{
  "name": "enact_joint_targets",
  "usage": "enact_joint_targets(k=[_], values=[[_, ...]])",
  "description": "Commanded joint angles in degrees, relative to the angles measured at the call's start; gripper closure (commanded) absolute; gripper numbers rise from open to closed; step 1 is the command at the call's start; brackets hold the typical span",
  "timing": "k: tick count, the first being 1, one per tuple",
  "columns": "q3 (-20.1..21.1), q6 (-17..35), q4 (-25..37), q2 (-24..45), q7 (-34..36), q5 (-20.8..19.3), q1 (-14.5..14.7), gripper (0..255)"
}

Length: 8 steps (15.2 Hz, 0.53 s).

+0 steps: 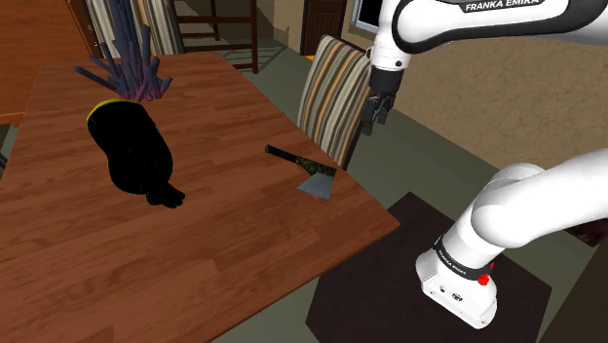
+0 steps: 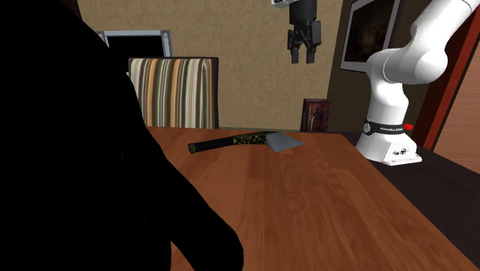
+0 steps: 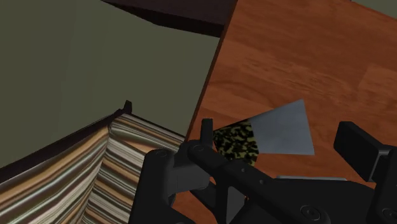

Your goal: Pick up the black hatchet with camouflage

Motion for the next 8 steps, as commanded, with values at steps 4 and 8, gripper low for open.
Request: enact_joint_targets(k=[4, 8], values=[[0.9, 9.2, 1.2, 9.7, 0.6, 0.5, 0.3, 0], [1.6, 15.7, 3.5, 18.0, 1.2, 0.7, 0.5, 0]])
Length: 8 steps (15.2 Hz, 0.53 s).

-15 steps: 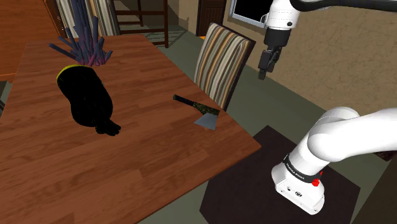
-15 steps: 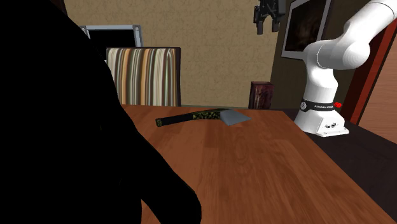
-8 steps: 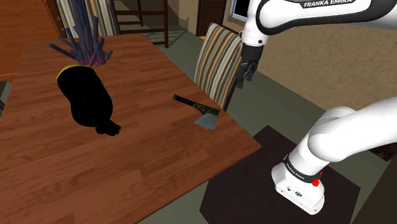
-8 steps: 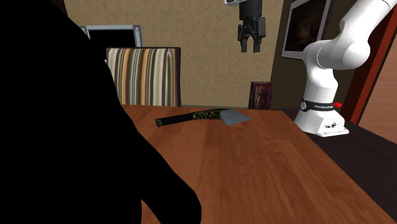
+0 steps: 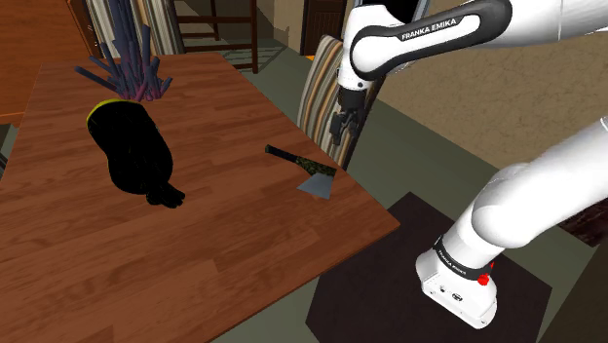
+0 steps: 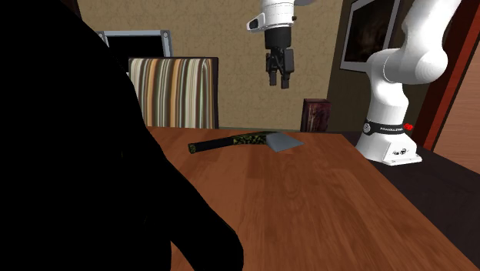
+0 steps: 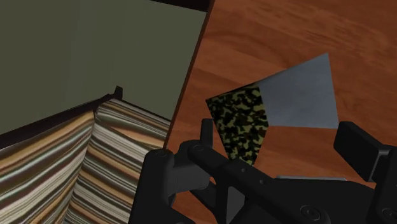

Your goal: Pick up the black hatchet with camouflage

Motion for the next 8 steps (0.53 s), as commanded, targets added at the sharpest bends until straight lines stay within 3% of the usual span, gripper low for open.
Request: enact_joint_targets(k=[1, 8], values=[[0.3, 3.4, 1.5, 4.6, 0.2, 0.0, 0.1, 0], [1.2, 11.9, 9.1, 20.0, 1.5, -0.7, 0.5, 0]])
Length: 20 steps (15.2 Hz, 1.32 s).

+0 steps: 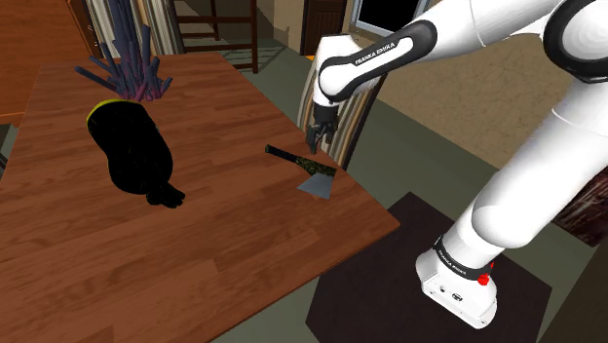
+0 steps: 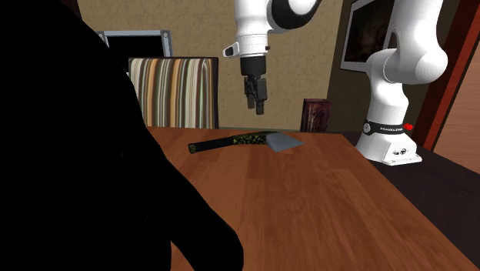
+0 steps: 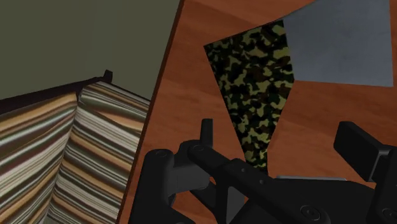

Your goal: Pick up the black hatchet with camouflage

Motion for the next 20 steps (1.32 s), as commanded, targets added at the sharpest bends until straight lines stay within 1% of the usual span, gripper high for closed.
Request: enact_joint_targets(k=[1, 4, 11, 13, 14, 20], values=[[0.4, 1.7, 3.5, 5.0, 0.9, -0.3, 0.4, 0], [0.5, 3.8, 7.5, 10.8, 1.4, -0.8, 0.8, 0], [0.4, 8.7, 6.2, 14.4, 1.5, -1.1, 0.9, 0], [0.4, 9.1, 6.1, 14.7, 1.5, -1.1, 0.9, 0], [0.4, 9.1, 6.1, 14.7, 1.5, -1.1, 0.9, 255], [0.4, 9.2, 6.0, 14.7, 1.5, -1.1, 0.9, 255]])
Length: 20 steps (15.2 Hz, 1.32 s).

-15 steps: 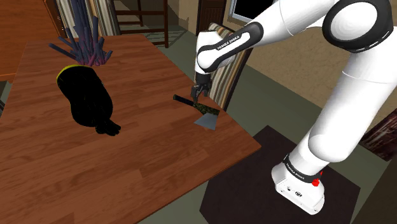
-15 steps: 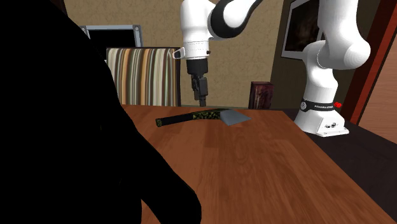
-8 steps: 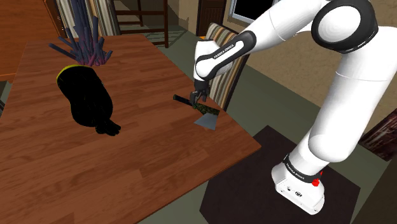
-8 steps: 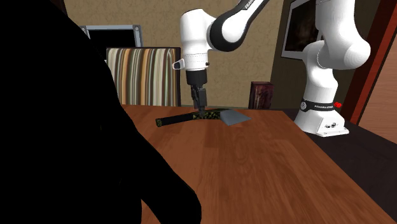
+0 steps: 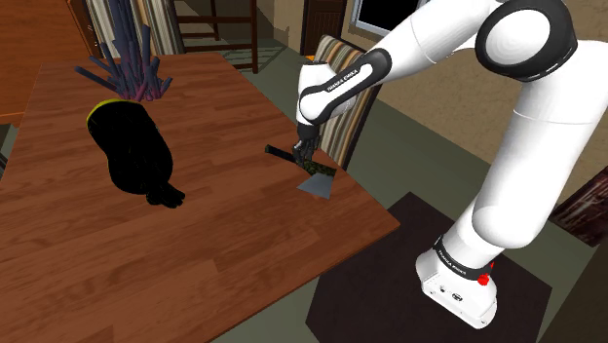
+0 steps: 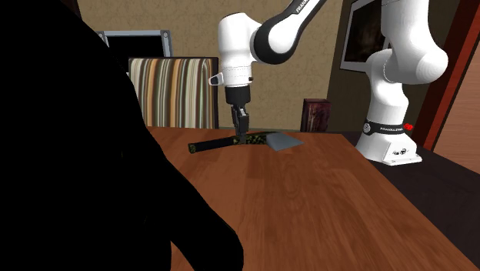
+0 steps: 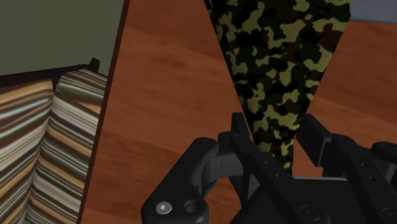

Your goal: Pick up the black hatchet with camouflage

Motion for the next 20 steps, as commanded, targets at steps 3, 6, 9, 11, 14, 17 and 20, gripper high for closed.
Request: enact_joint_targets(k=[3, 6, 9, 11, 14, 17, 20], values=[[0.0, -0.2, 0.1, 0.0, -0.1, 0.0, -0.1, 255], [0.0, -2.2, 0.5, -1.6, -0.1, 0.1, -0.1, 255], [0.1, -4.3, 1.1, -3.1, -0.1, 0.3, -0.2, 255], [0.1, -5.7, 1.6, -4.0, -0.1, 0.3, -0.2, 255], [0.1, -7.8, 2.3, -5.4, -0.1, 0.4, -0.2, 255], [0.1, -9.9, 3.2, -6.6, -0.1, 0.5, -0.3, 255], [0.1, -10.8, 3.6, -7.1, -0.1, 0.6, -0.3, 255]])
